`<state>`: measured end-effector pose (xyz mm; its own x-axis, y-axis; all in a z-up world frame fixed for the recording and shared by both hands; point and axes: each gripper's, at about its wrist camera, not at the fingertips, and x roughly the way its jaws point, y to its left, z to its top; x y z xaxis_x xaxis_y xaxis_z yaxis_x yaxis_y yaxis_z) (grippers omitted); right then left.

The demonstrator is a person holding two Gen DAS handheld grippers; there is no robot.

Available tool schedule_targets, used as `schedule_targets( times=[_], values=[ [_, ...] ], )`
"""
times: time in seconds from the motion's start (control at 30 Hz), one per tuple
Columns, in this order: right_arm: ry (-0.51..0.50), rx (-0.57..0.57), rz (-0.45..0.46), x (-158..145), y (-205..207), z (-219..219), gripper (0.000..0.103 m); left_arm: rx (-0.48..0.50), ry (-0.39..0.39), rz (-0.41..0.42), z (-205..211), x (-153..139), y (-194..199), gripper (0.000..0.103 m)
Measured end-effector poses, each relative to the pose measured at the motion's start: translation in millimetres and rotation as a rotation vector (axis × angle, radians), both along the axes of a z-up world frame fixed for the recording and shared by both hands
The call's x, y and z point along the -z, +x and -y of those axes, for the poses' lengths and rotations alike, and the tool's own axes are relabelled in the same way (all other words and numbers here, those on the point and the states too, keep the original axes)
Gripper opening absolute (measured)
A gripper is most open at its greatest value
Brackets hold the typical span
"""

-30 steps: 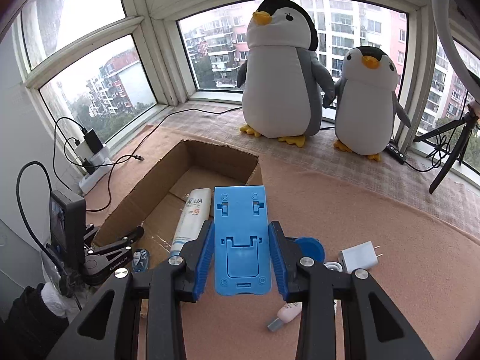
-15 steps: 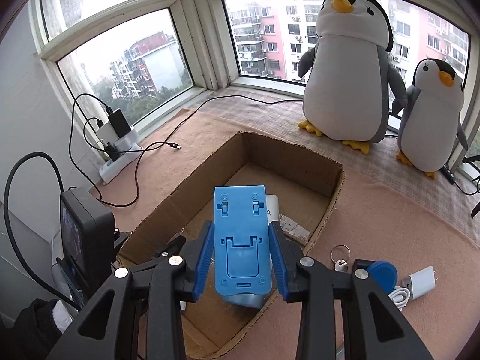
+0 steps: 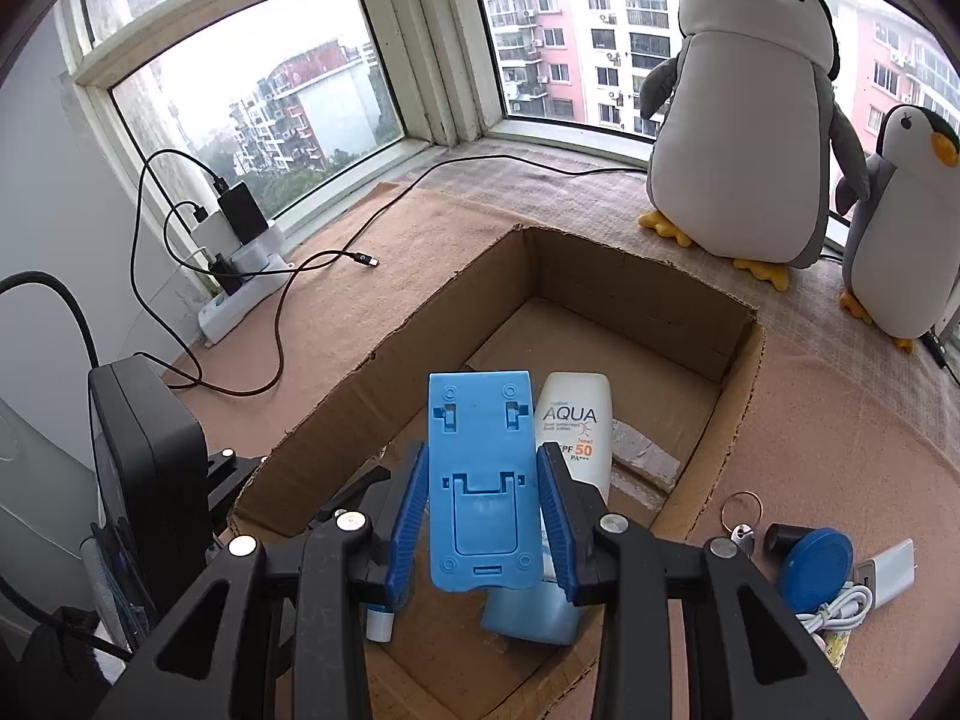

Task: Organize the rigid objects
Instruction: 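Lower the phone stand into the box and open the right gripper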

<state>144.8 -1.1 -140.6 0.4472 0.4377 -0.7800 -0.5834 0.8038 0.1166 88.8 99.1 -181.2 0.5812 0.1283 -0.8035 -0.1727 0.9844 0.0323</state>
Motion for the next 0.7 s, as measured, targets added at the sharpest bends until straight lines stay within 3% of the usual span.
schedule_targets(
  times=[0.27, 0.7],
  values=[
    [0.002, -0.011, -0.016, 2.3, 2.0, -2.7, 0.034, 0.0, 0.0, 0.001, -0.3, 0.1, -0.2, 0.037],
    [0.01, 0.009, -0.021, 0.8, 0.8, 7.2, 0.044, -0.002, 0.0, 0.002, -1.3, 0.4, -0.7, 0.037]
  ],
)
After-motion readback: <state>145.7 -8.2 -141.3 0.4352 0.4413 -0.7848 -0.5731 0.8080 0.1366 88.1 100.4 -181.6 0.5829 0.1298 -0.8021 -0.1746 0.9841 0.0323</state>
